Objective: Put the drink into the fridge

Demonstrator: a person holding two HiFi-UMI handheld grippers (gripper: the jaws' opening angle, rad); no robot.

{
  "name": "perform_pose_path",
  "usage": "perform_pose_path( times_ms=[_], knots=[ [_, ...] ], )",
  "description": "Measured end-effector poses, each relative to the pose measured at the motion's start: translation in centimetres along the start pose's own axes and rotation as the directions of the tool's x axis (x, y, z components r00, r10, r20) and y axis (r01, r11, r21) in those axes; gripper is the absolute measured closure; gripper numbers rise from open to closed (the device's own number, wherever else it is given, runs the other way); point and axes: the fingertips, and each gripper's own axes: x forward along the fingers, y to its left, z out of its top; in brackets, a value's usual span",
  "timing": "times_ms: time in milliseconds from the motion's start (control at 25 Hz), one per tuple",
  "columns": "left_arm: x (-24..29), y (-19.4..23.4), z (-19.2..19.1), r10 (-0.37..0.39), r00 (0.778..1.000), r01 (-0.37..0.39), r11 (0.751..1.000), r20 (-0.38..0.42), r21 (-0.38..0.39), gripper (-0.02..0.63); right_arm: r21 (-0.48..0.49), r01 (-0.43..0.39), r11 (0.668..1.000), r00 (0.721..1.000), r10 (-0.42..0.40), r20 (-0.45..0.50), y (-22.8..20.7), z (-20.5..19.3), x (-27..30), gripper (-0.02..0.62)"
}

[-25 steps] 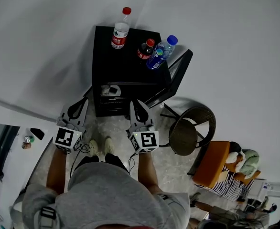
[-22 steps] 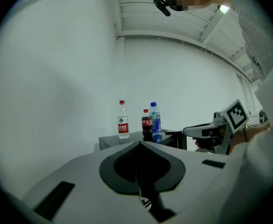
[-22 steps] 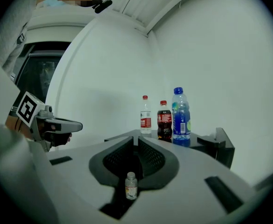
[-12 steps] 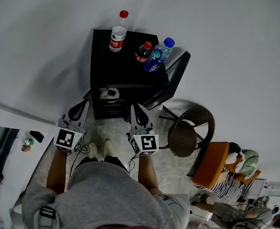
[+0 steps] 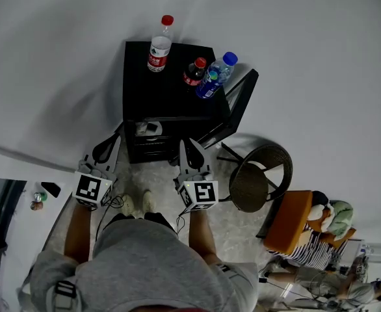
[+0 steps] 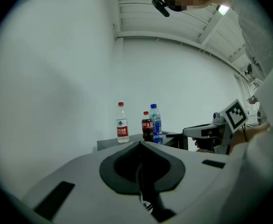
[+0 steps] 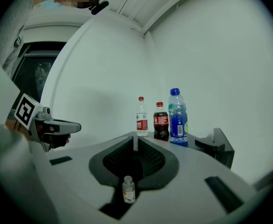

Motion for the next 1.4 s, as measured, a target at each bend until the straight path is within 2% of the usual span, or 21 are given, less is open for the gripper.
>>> perform_pose_path(
  times_ms=[200,640,800,920,1080,1400],
  knots=[
    [0.5,0.1,0.7,-0.039,0.999,0.039,0.999,0.008,-0.002,0.601,0.010,0.033,0.999,0.999,-0.033,0.012,-0.8,1.3,0.2,0.546],
    [3.1,-1.9,1.7,-0.176,0.983,0.175,0.984,0.048,0.007,0.601,-0.013,0.223,0.975,0.974,-0.222,0.043,-5.4,3.5,-3.4,0.546],
    [4.8,-3.6,2.3,-0.207,0.976,0.206,0.978,0.063,0.025,0.601,-0.023,0.243,0.970,0.968,-0.241,0.063,-7.5,4.6,-4.1,0.546],
    [6.4,-4.3,2.8,-0.190,0.980,0.189,0.982,0.065,0.022,0.601,-0.033,0.226,0.974,0.972,-0.223,0.077,-9.4,5.4,-3.7,0.545],
    [8.9,-5.3,3.3,-0.147,0.988,0.145,0.989,0.054,0.041,0.601,-0.039,0.166,0.985,0.984,-0.162,0.072,-12.5,6.1,-2.1,0.546],
    [12.6,-5.7,3.3,0.001,1.000,-0.001,1.000,0.023,0.028,0.601,-0.068,-0.029,0.997,0.994,0.035,0.100,-16.3,8.5,3.0,0.545]
  ],
)
